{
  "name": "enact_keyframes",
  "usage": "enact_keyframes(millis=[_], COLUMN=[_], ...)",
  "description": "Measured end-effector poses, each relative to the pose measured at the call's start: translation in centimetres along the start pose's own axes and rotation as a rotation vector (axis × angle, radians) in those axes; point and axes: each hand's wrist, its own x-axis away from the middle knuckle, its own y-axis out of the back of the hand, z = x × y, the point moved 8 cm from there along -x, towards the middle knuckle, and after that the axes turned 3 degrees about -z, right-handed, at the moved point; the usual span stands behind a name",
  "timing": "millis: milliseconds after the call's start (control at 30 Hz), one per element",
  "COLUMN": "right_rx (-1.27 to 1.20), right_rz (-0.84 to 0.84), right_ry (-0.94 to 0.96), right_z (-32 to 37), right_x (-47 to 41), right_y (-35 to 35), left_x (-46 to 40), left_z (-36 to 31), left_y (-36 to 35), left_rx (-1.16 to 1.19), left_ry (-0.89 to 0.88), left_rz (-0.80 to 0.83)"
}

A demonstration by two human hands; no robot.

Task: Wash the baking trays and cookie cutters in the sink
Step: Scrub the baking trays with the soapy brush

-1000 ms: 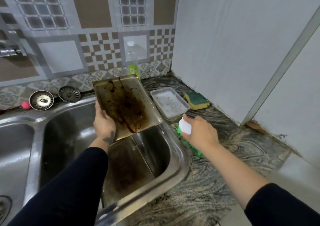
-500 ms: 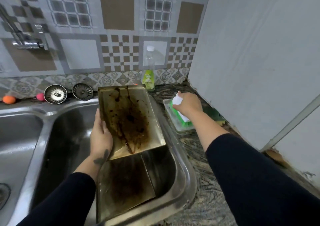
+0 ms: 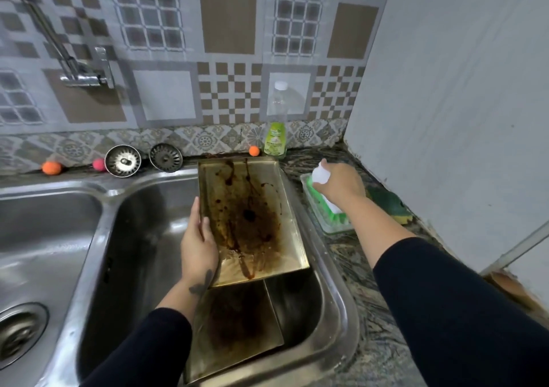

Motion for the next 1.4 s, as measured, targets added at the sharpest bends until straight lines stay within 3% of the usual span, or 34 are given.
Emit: enact_keyframes(millis=[167, 300, 433, 633, 733, 833, 933, 1133, 1233, 1400], right_rx=[-0.153, -0.175, -0.204, -0.321, -0.244, -0.134, -0.08, -0.228, -0.261, -0.261], right_rz=[-0.141, -0.136, -0.057, -0.011, -0.069, -0.166, -0.153, -0.047, -0.075, -0.205], right_ry=[0.16, 0.258, 0.225, 0.32, 0.327, 0.283, 0.282, 0.42, 0.498, 0.298], right_z=[7.3, 11.8, 11.2, 11.0, 12.3, 13.6, 14.9, 15.9, 16.7, 17.2], right_x=[0.3, 0.8, 4.4, 11.8, 9.0, 3.7, 1.6, 11.7, 14.9, 5.3], right_y=[4.7, 3.8, 0.4, -3.7, -1.6, 1.5, 2.6, -2.2, -2.7, 0.9], left_x=[0.6, 0.7, 0.7, -0.2, 0.1, 1.3, 1.7, 0.2, 0.2, 1.6], left_z=[-1.2, -2.9, -5.5, -5.0, -5.3, -6.3, -6.8, -5.1, -5.0, -6.7], left_y=[-0.8, -0.8, 0.5, 4.7, 4.8, 3.2, 2.9, 6.1, 6.6, 3.9], left_rx=[0.063, 0.046, 0.071, 0.041, 0.05, 0.06, 0.105, 0.081, 0.085, 0.093], left_ry=[-0.003, -0.091, -0.169, -0.139, -0.14, -0.18, -0.183, -0.139, -0.135, -0.185], left_rz=[0.038, 0.035, 0.044, -0.051, -0.057, 0.037, 0.023, -0.116, -0.133, 0.008])
